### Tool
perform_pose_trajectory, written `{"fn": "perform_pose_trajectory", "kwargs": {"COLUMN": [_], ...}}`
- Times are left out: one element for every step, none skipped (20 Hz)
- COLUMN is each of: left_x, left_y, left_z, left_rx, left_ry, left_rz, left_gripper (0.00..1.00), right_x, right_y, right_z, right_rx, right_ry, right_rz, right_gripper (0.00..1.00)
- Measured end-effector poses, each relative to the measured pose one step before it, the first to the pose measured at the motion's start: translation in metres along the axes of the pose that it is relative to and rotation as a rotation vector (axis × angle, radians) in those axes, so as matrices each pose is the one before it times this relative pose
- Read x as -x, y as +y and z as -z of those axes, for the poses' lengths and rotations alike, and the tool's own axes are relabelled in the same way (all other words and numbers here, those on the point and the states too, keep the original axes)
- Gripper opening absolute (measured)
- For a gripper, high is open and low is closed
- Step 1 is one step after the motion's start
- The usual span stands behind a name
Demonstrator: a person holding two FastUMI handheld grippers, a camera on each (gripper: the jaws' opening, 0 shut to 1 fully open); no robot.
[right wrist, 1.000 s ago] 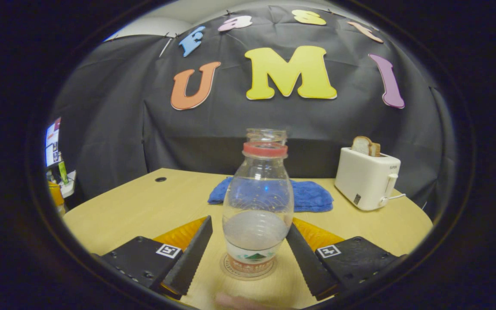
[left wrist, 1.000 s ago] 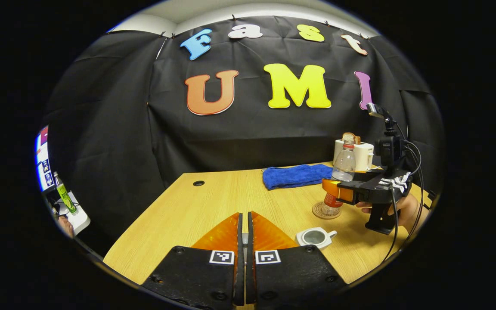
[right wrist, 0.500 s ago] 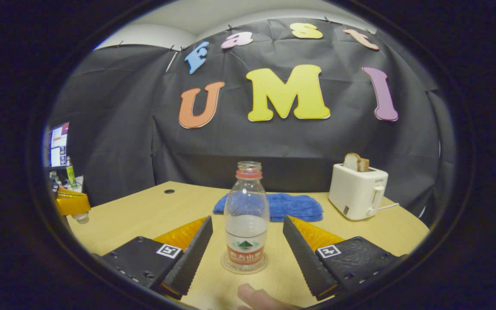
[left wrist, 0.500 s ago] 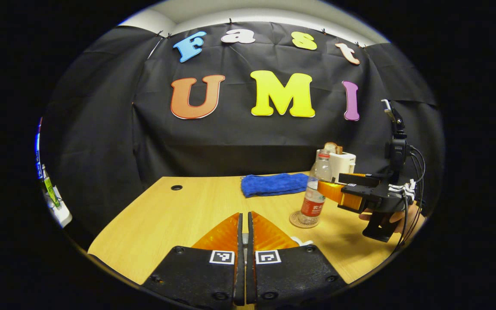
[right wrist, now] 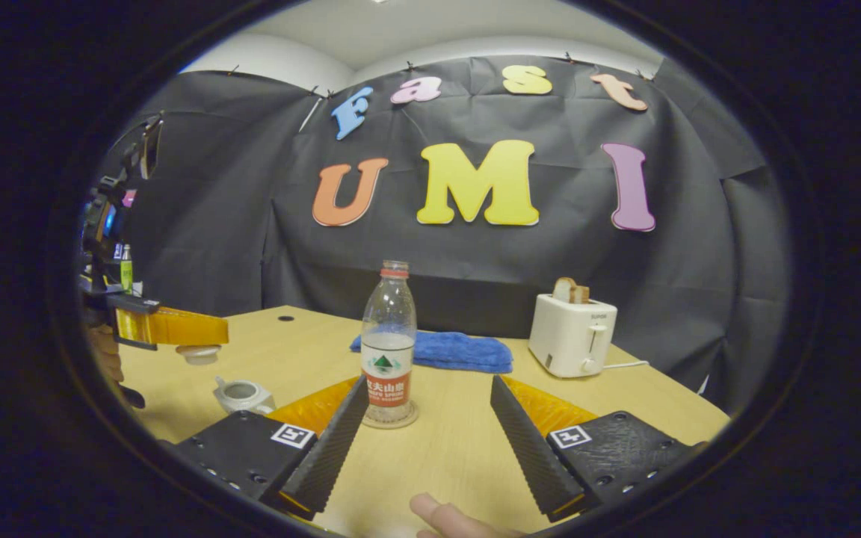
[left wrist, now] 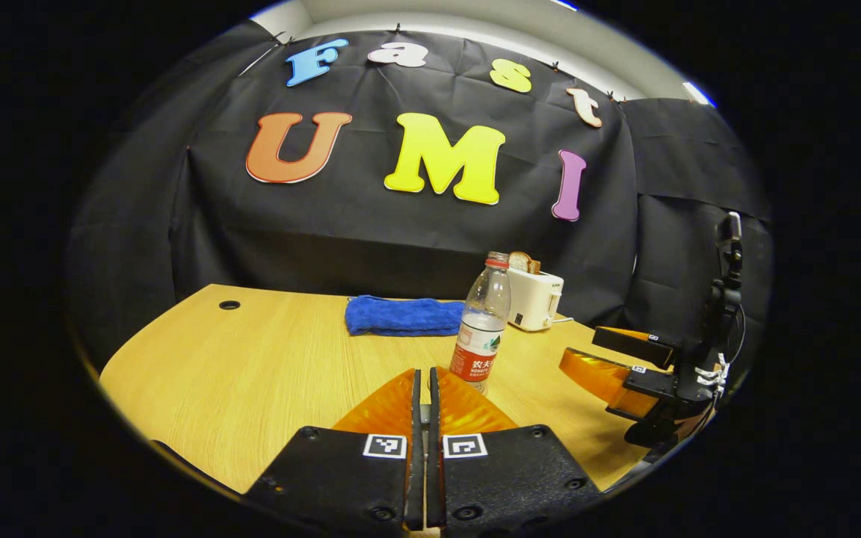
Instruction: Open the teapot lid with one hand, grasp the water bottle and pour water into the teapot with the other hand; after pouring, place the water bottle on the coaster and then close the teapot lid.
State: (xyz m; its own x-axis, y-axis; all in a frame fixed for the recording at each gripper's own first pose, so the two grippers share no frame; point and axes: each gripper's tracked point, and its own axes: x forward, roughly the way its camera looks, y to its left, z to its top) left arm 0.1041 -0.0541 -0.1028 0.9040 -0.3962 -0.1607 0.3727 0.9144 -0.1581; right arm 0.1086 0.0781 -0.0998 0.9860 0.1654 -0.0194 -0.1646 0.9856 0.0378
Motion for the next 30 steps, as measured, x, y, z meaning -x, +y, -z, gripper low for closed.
{"fn": "perform_pose_trajectory", "kwargs": {"left_x": [-0.00503, -0.00420, -0.00438, -0.00208, -0.00297, -0.00319, -0.00345, -0.00253, -0.00123, 0.00100, 0.00047, -0.00066, -0.00101, -0.00100, -0.00014, -0.00108, 0.00009, -0.00029, 0.00023, -0.00180, -0.00183, 0.00138, -0.00336, -0.00015, 0.00083, 0.00102, -0.00083, 0.00087, 0.00016, 0.00007], "left_y": [-0.00088, 0.00174, 0.00273, 0.00173, 0.00232, -0.00117, -0.00159, 0.00102, 0.00213, 0.00061, -0.00017, 0.00091, 0.00042, -0.00003, -0.00022, 0.00091, 0.00029, 0.00127, 0.00133, 0.00165, -0.00064, 0.00082, -0.00092, 0.00038, -0.00135, -0.00001, -0.00110, -0.00057, 0.00020, -0.00028], "left_z": [0.00463, 0.00630, 0.00450, 0.00438, 0.00433, 0.00472, 0.00286, 0.00357, 0.00228, -0.00250, 0.00104, -0.00016, -0.00042, 0.00023, 0.00039, 0.00021, -0.00036, 0.00030, -0.00029, 0.00048, 0.00040, -0.00048, 0.00408, 0.00161, -0.00176, -0.00074, 0.00239, 0.00280, -0.00159, 0.00031], "left_rx": [-0.01152, -0.01321, -0.01311, -0.00921, -0.00792, -0.00208, 0.00015, -0.00836, -0.00621, -0.00115, 0.00300, 0.00190, 0.00299, 0.00379, 0.00350, 0.00203, 0.00268, 0.00488, 0.00865, 0.01163, 0.00833, 0.00472, 0.00434, -0.00226, -0.00061, -0.00344, -0.01244, -0.01518, -0.02446, -0.02241], "left_ry": [0.00519, 0.00443, 0.00353, 0.00359, 0.00585, 0.00570, 0.01079, 0.01017, 0.00537, -0.00826, 0.00136, -0.00161, -0.00227, 0.00101, -0.00366, -0.00009, -0.00267, -0.00108, -0.00448, -0.00250, -0.00342, -0.00069, 0.01327, -0.00114, -0.00398, -0.00348, 0.00385, 0.00509, -0.00961, -0.00441], "left_rz": [-0.00663, -0.01563, -0.01830, -0.01478, -0.01882, -0.00475, 0.00222, -0.00492, -0.00579, 0.00031, -0.00108, -0.00119, -0.00006, -0.00472, 0.00017, -0.00268, -0.00367, -0.00935, -0.01115, -0.01291, -0.00861, -0.00810, -0.00333, -0.00293, -0.00120, -0.00205, -0.00658, -0.00571, -0.01165, -0.01024], "left_gripper": [0.04, 0.04, 0.04, 0.04, 0.04, 0.04, 0.04, 0.04, 0.04, 0.04, 0.04, 0.04, 0.04, 0.04, 0.04, 0.04, 0.04, 0.04, 0.04, 0.05, 0.05, 0.05, 0.05, 0.05, 0.06, 0.06, 0.06, 0.07, 0.07, 0.07], "right_x": [0.00444, 0.00321, 0.00188, 0.00141, 0.00111, 0.00086, -0.00035, 0.00037, 0.00118, 0.00012, -0.00030, -0.00122, 0.00039, -0.00002, 0.00123, 0.00026, 0.00054, -0.00037, -0.00096, 0.00053, 0.00061, -0.00026, -0.00149, -0.00015, -0.00008, -0.00067, -0.00006, -0.00033, 0.00114, 0.00084], "right_y": [-0.00336, -0.00115, -0.00123, -0.00332, -0.00461, -0.00242, -0.00197, -0.00367, -0.00317, 0.00026, 0.00098, 0.00079, -0.00009, 0.00351, 0.00597, 0.00404, 0.00107, 0.00132, 0.00129, 0.00095, 0.00292, 0.00130, 0.00011, -0.00022, -0.00035, -0.00023, -0.00040, 0.00009, -0.00024, -0.00055], "right_z": [0.00349, 0.00121, 0.00007, -0.00139, -0.00096, -0.00291, 0.00012, -0.00073, -0.00365, -0.00268, 0.00172, 0.00039, 0.00297, 0.00186, 0.00163, 0.00008, 0.00001, 0.00028, 0.00283, 0.00148, -0.00008, 0.00033, 0.00131, 0.00016, 0.00046, 0.00088, 0.00148, -0.00028, 0.00056, 0.00119], "right_rx": [-0.01035, -0.01153, -0.00853, -0.00603, -0.00767, -0.01351, -0.00301, -0.00049, -0.00492, -0.00395, -0.00030, -0.00002, -0.00158, 0.00126, 0.00600, 0.01029, 0.00691, 0.00369, 0.00476, -0.00057, -0.00171, 0.00221, 0.00186, -0.00339, -0.00660, -0.00566, -0.00212, -0.00135, -0.00295, 0.00025], "right_ry": [0.00133, -0.00333, -0.00440, -0.00793, -0.00941, -0.01389, 0.00365, 0.00182, -0.01079, -0.00877, 0.00202, 0.00339, 0.00591, 0.00835, 0.00694, 0.00096, -0.00265, 0.00122, 0.01024, 0.00558, 0.00055, 0.00335, 0.00280, 0.00080, 0.00142, 0.00561, 0.00511, 0.00152, 0.00186, 0.00194], "right_rz": [0.00103, -0.00527, -0.00556, 0.00145, 0.00559, 0.00205, 0.00252, 0.01066, 0.00720, -0.00115, -0.00192, 0.00058, 0.00137, -0.00782, -0.01377, -0.00779, -0.00307, 0.00015, 0.00377, 0.00105, -0.00439, -0.00225, -0.00059, -0.00078, -0.00050, 0.00105, 0.00062, 0.00060, 0.00097, 0.00072], "right_gripper": [0.98, 0.98, 0.98, 0.98, 0.98, 0.98, 0.98, 0.98, 0.99, 0.98, 0.98, 0.98, 0.99, 0.97, 0.98, 0.98, 0.98, 0.98, 0.98, 0.98, 0.98, 0.98, 0.98, 0.98, 0.98, 0.98, 0.99, 0.99, 0.99, 0.99]}}
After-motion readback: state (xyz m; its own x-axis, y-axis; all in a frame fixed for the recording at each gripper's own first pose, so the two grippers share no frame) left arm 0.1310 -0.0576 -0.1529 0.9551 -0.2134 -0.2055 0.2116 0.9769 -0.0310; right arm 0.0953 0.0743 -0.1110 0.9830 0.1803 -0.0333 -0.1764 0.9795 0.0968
